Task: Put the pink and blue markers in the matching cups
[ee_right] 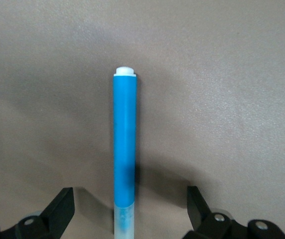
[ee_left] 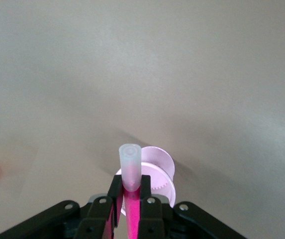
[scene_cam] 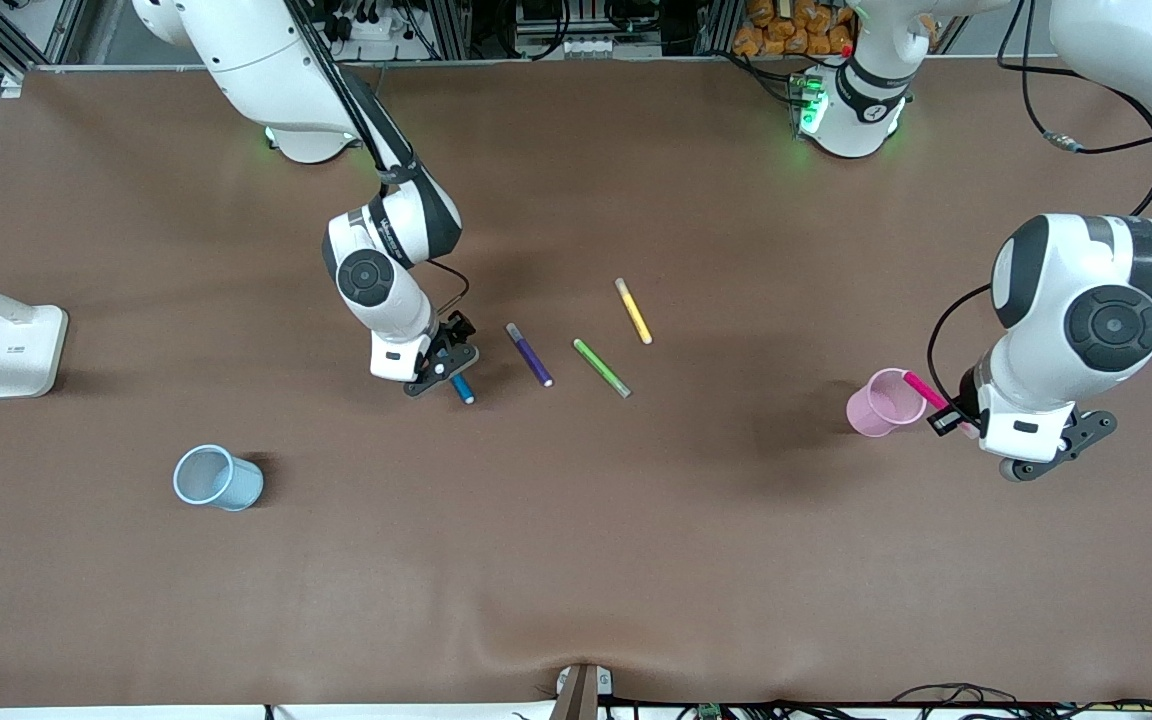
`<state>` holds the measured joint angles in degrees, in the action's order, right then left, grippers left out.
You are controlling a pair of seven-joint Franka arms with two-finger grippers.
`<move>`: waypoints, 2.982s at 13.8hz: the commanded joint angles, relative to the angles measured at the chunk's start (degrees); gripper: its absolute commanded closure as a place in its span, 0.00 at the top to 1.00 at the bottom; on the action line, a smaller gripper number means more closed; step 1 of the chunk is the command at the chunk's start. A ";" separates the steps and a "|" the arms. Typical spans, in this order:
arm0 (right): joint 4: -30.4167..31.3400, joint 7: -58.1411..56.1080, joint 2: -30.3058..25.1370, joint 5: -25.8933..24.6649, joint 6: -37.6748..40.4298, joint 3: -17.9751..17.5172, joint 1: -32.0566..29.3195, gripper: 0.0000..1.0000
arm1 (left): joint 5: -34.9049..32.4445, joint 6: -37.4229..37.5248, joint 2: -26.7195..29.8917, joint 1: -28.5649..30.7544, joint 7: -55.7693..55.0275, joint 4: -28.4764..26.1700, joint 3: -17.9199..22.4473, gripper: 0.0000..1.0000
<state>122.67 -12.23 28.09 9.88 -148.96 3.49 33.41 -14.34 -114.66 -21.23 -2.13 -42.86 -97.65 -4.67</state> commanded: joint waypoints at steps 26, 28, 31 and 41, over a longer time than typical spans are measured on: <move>0.46 -0.25 -3.38 0.67 5.08 -0.41 -0.88 0.00 | -16.16 4.88 -5.22 -5.78 -33.34 -0.79 -0.25 0.00; 0.73 -0.25 -5.75 0.76 6.39 -0.33 -2.02 0.00 | -16.16 5.05 -5.93 -5.87 -33.43 -0.79 -0.25 0.00; 0.55 -0.78 -8.74 0.67 8.86 -0.24 -4.83 0.00 | -16.07 5.14 -6.19 -6.04 -33.43 -0.44 -0.34 0.00; -16.30 -11.22 -11.39 -4.32 43.11 0.11 -19.24 0.00 | -14.93 8.48 -6.37 -5.43 -28.95 3.42 -0.43 1.00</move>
<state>111.11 -20.33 16.28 8.31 -111.61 4.42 17.89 -29.05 -108.33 -27.49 -7.55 -73.00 -96.25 -4.94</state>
